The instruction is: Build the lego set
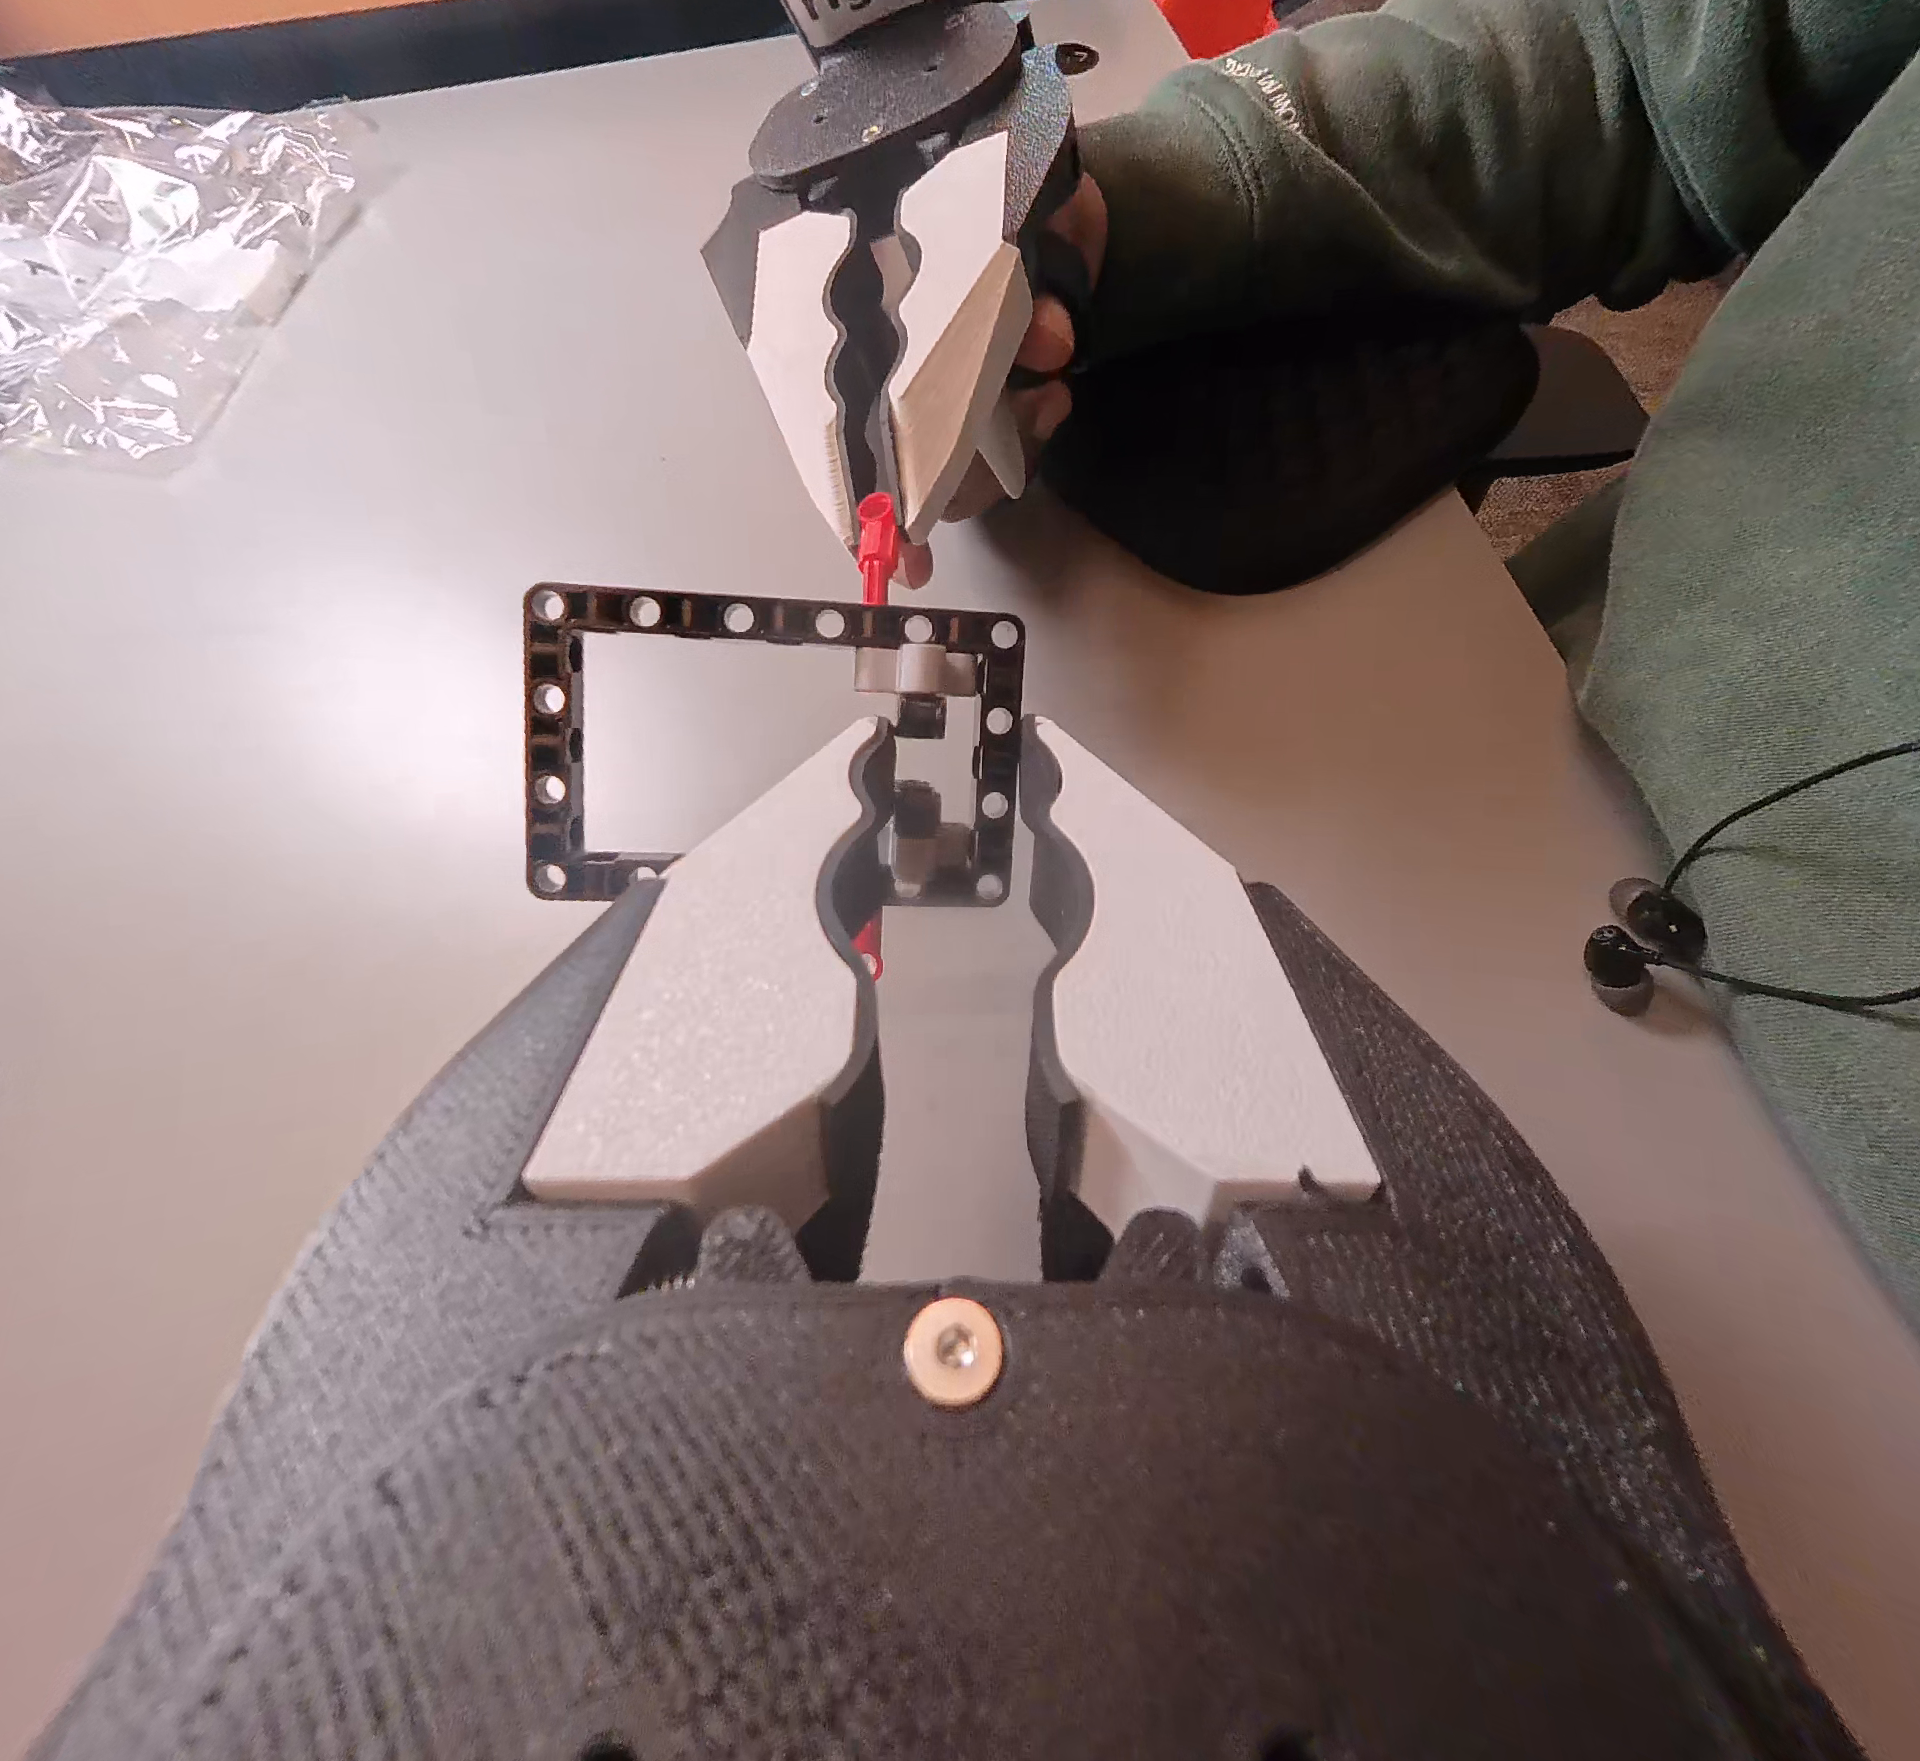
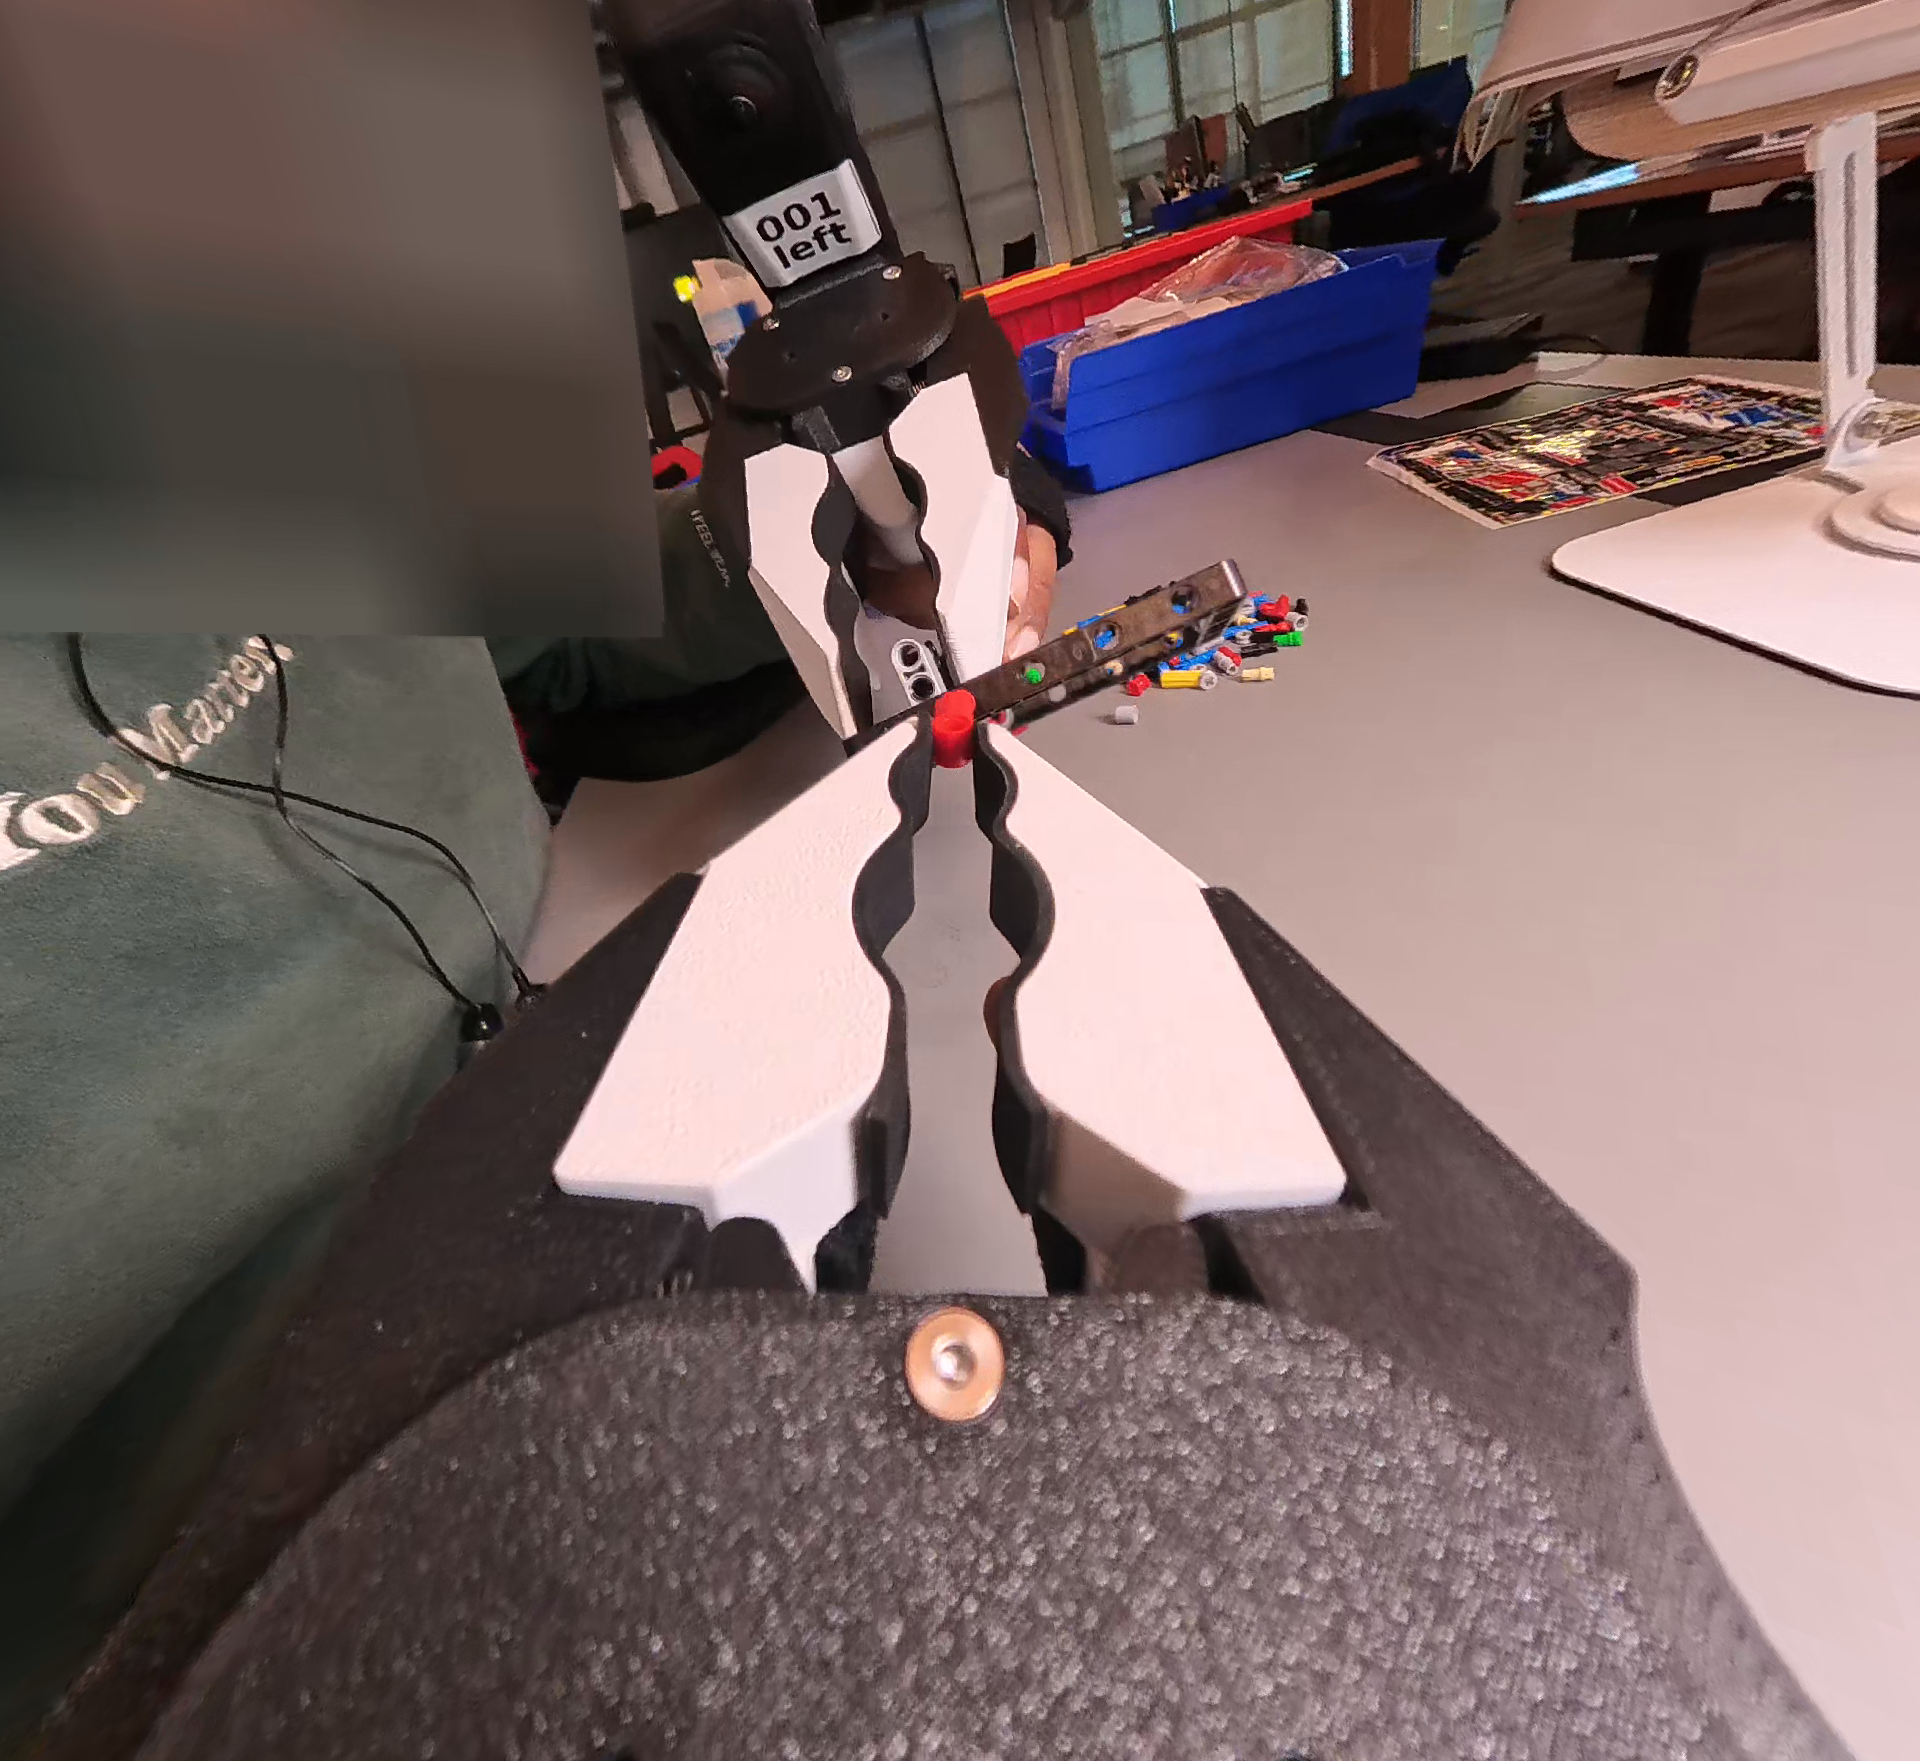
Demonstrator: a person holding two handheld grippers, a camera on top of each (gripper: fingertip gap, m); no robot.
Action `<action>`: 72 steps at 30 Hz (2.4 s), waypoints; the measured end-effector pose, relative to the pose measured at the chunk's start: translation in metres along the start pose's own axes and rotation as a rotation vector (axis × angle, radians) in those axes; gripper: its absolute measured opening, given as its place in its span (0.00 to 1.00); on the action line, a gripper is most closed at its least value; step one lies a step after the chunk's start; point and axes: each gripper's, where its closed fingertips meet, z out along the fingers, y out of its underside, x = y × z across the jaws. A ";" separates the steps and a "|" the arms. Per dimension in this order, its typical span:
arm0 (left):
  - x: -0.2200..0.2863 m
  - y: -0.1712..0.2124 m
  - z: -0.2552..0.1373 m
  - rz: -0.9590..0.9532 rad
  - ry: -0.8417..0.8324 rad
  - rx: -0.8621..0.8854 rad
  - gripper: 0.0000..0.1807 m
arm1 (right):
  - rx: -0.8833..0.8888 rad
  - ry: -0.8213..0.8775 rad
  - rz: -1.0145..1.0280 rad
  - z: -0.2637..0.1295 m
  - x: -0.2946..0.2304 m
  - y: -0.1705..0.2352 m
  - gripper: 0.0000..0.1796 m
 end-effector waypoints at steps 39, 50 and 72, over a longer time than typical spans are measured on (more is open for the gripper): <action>0.016 0.036 0.008 -0.358 0.154 -0.256 0.12 | -0.304 -0.005 -0.052 0.009 0.001 0.043 0.03; 0.027 0.039 0.004 -0.432 0.249 -0.259 0.12 | -0.328 -0.031 -0.121 0.015 -0.004 0.045 0.03; 0.046 0.043 0.004 -0.511 0.432 -0.249 0.12 | -0.552 -0.160 -0.281 0.017 -0.021 0.066 0.03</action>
